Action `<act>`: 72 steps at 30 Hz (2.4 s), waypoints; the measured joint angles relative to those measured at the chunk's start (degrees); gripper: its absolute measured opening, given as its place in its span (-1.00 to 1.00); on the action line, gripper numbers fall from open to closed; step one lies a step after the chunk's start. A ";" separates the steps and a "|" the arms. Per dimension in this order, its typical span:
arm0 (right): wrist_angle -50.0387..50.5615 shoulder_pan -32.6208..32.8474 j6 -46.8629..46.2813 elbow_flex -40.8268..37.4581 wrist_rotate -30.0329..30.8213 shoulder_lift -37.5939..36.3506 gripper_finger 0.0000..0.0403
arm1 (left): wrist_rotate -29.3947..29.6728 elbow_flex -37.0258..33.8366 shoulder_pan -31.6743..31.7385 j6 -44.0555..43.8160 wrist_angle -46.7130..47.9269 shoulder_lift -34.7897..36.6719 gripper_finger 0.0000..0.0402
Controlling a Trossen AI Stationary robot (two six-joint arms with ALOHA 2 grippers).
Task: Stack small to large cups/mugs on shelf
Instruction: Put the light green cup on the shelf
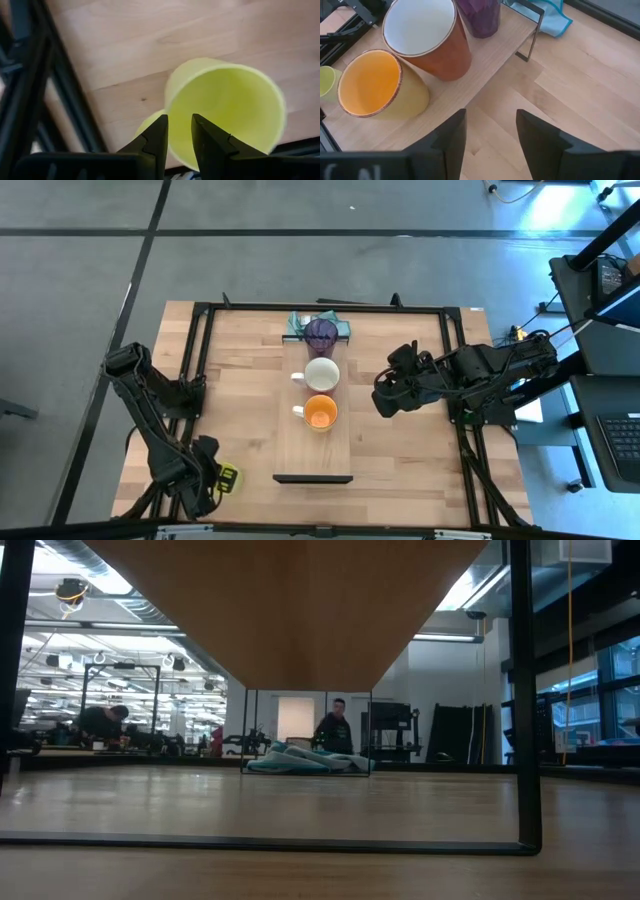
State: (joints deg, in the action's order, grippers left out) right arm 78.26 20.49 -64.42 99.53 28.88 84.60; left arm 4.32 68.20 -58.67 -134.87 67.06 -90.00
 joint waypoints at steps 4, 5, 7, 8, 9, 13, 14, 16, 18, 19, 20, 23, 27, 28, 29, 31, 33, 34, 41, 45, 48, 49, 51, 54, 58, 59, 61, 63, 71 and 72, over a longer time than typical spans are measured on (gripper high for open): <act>0.00 -0.01 0.00 0.00 0.00 0.00 -0.14 | -2.42 0.04 -0.06 0.00 2.09 0.00 -0.60; 0.00 0.00 0.00 0.00 0.00 0.00 -0.14 | -2.43 0.04 -0.21 0.00 2.17 0.00 -0.60; 0.00 0.00 0.00 0.00 -0.01 0.00 -0.14 | -2.51 0.04 -0.37 0.02 2.30 0.00 -0.60; 0.00 0.00 0.00 0.00 0.00 0.00 -0.14 | -2.52 0.04 -0.37 0.02 2.28 0.00 -0.60; 0.00 0.00 -0.02 0.00 0.00 0.00 -0.14 | -2.52 0.06 -0.39 0.02 2.12 0.00 -0.60; 0.00 0.00 0.00 0.00 0.00 0.00 -0.14 | -2.38 0.07 -0.37 0.36 1.95 0.00 -0.60; 0.00 -0.02 -0.01 0.00 0.00 0.00 -0.14 | -2.36 0.07 -0.37 0.44 1.93 0.00 -0.60; 0.00 0.00 0.00 0.00 -0.01 0.00 -0.14 | -2.32 0.07 -0.37 0.44 1.93 0.00 -0.60; 0.00 0.00 0.00 0.00 0.00 0.00 -0.14 | -2.17 0.07 -0.37 0.44 1.93 0.00 -0.60; 0.00 0.00 0.00 0.00 0.00 0.00 -0.14 | -2.12 0.07 -0.37 0.46 1.93 0.00 -0.60; 0.00 0.00 0.00 0.00 0.00 0.00 -0.14 | -2.09 0.07 -0.37 0.49 1.90 0.00 -0.60; 0.00 0.00 0.00 0.00 0.00 0.00 -0.14 | -1.88 -0.68 -0.37 0.98 0.92 0.00 -0.60; 0.00 -0.01 0.00 0.00 0.00 0.00 -0.14 | -1.89 -2.54 -0.37 1.97 -2.07 0.00 -0.60; 0.00 0.00 0.00 0.00 0.00 0.00 -0.14 | -1.90 -2.95 -0.37 1.96 -2.39 0.00 -0.60; 0.00 0.00 0.00 0.00 0.00 0.00 -0.14 | -1.90 -3.16 -0.37 1.95 -2.44 0.00 -0.60; 0.00 0.00 0.00 0.00 0.00 0.00 -0.14 | -1.90 -3.26 -0.37 1.93 -2.62 0.00 -0.60; 0.00 -0.01 0.00 0.00 0.00 0.00 -0.14 | -1.90 -3.28 -0.37 1.95 -2.05 0.00 -0.60; 0.00 0.00 0.00 0.00 0.00 0.00 -0.14 | -1.89 -3.28 -0.37 1.95 -1.58 0.00 -0.60; -0.02 0.00 0.07 0.00 0.00 0.00 -0.14 | -2.28 -3.32 0.06 3.04 -0.65 0.00 -0.62; -0.04 0.00 0.06 0.00 0.00 0.00 -0.14 | -2.29 -3.32 0.07 3.04 -0.65 0.00 -0.71; -0.08 0.00 0.02 0.02 0.00 0.00 -0.14 | -2.25 -3.32 0.07 3.06 -0.65 0.00 -0.81; -0.09 0.00 0.02 0.00 0.00 0.00 -0.14 | -2.13 -3.32 0.07 3.06 -0.65 0.00 -0.85; -0.09 0.00 0.02 0.00 0.00 0.00 -0.14 | -1.92 -3.32 0.07 3.05 -0.69 0.00 -0.93; -0.15 -0.02 0.02 0.02 0.00 0.00 -0.14 | -1.65 -3.32 0.07 3.06 -0.69 0.00 -0.97; -0.17 0.00 0.02 0.01 0.00 0.00 -0.14 | -0.40 -3.32 0.05 3.08 -1.34 0.00 -0.96; -0.17 0.00 0.02 0.02 0.00 0.00 -0.14 | 0.12 -3.32 0.07 3.08 -1.62 0.00 -0.97; -0.17 0.00 0.02 0.01 0.00 0.00 -0.14 | 0.69 -3.32 0.07 3.08 -1.98 0.00 -0.98; -0.20 -0.01 0.02 0.01 0.00 0.00 -0.14 | 0.70 -3.27 0.07 3.08 -1.97 0.00 -0.98; -0.20 -0.02 0.07 0.01 0.00 0.00 -0.14 | 1.88 2.57 0.07 3.08 1.18 1.50 -0.99; -0.17 0.00 0.07 0.01 0.00 0.00 -0.14 | 2.37 4.26 0.07 3.08 2.94 1.82 -0.99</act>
State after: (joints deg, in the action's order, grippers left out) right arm 78.08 20.49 -64.35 99.54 28.88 84.60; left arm 6.69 72.46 -58.60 -131.79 70.01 -88.17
